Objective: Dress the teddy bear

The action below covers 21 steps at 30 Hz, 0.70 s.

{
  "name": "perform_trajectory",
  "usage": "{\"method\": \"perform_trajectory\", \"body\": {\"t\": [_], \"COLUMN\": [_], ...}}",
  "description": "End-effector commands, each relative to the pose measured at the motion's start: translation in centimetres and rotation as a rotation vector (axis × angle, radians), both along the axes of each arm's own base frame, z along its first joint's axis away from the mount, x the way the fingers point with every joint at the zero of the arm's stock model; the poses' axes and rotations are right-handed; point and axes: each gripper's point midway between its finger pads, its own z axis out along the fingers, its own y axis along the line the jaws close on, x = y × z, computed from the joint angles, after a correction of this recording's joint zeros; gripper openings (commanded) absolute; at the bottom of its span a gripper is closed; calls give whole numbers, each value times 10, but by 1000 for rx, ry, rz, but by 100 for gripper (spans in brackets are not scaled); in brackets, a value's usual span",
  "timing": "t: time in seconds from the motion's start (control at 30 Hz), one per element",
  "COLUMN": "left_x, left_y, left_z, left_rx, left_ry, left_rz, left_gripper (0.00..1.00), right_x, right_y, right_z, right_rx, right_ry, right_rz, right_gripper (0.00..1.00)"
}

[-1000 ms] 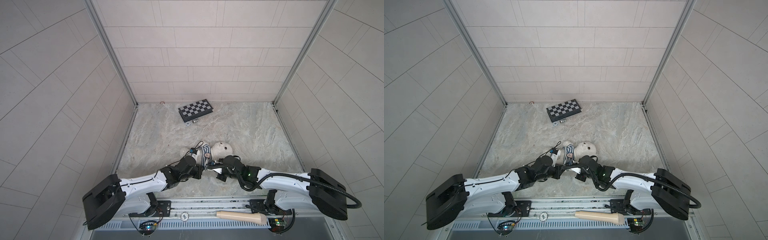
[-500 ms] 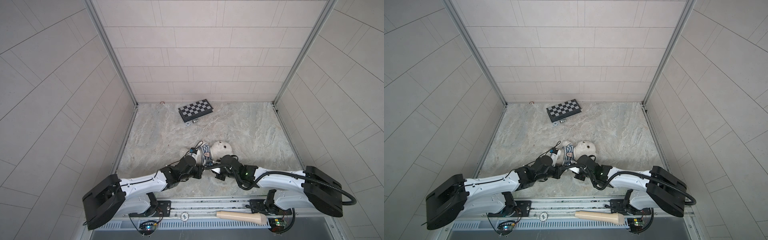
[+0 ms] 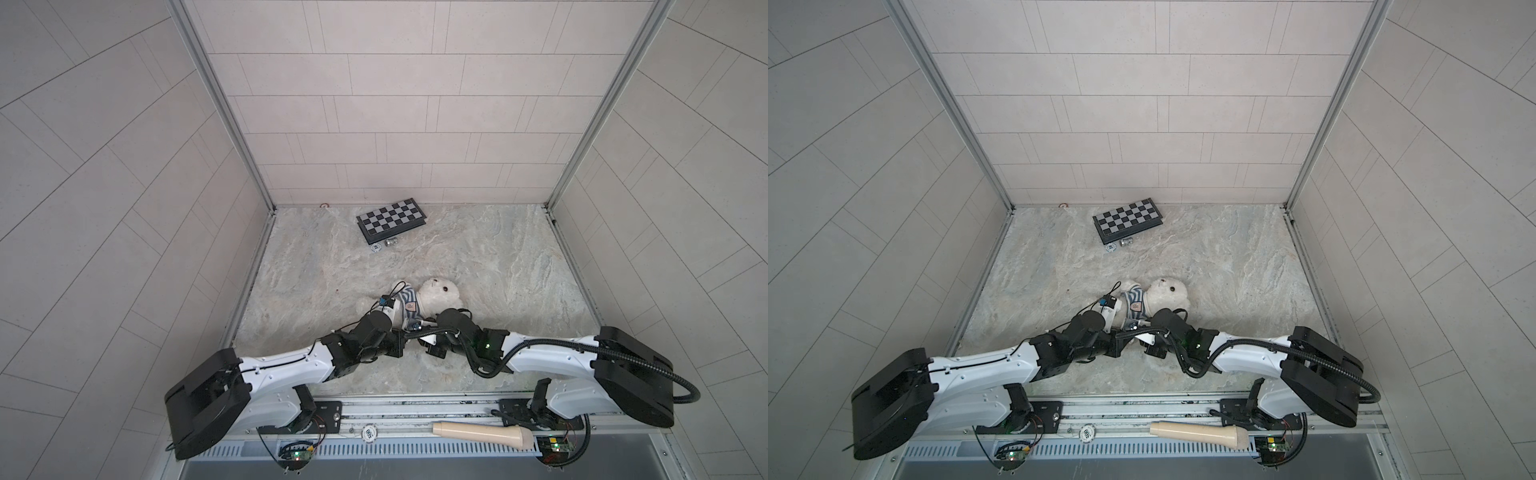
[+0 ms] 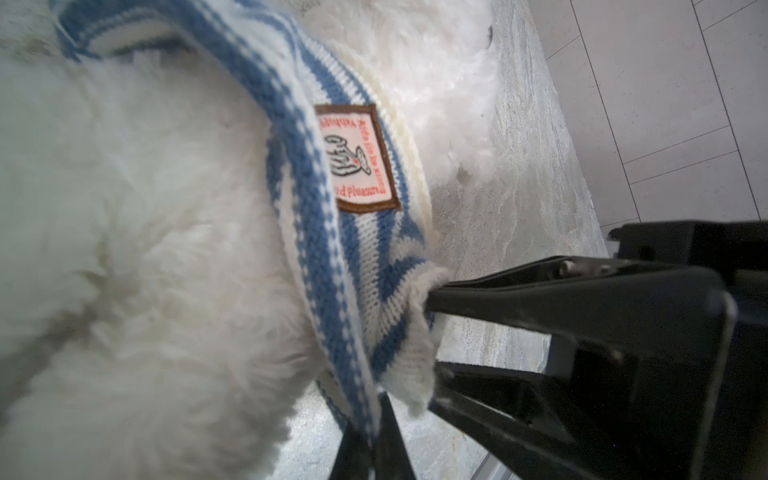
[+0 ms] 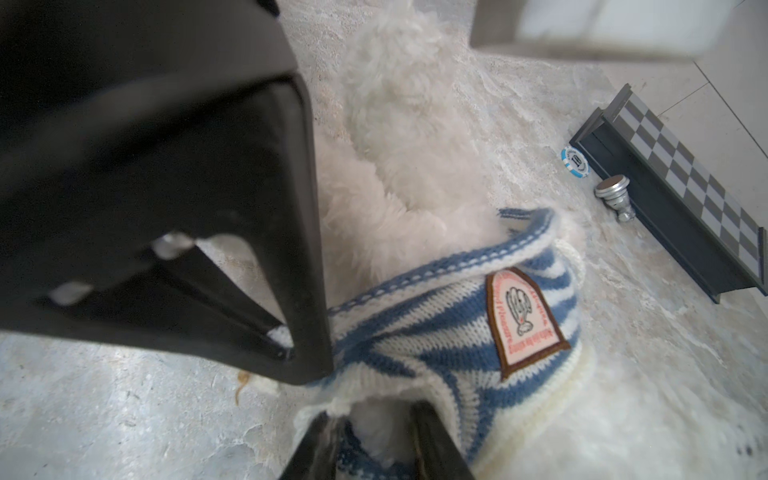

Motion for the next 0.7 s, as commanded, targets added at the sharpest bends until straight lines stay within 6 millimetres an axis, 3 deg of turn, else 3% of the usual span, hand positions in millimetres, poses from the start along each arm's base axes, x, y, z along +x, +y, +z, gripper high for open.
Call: {"method": "perform_trajectory", "body": {"t": [0.0,0.33,0.47,0.67], "left_x": [-1,-2,-2,3], "left_y": [-5,-1,0,8], "left_z": [9,10,10,13], "left_rx": [-41,-43,-36,5], "left_ry": [-13,-15,-21,-46], "left_rz": [-15,-6,-3,13], "left_gripper": [0,0,0,0], "right_x": [7,13,11,5], "right_y": [11,13,12,6], "right_z": [9,0,0,16], "right_rx": [10,-27,-33,-12], "right_ry": [-48,-57,-53,-68], "right_rz": [14,9,13,22], "right_gripper": [33,15,1,0]}}
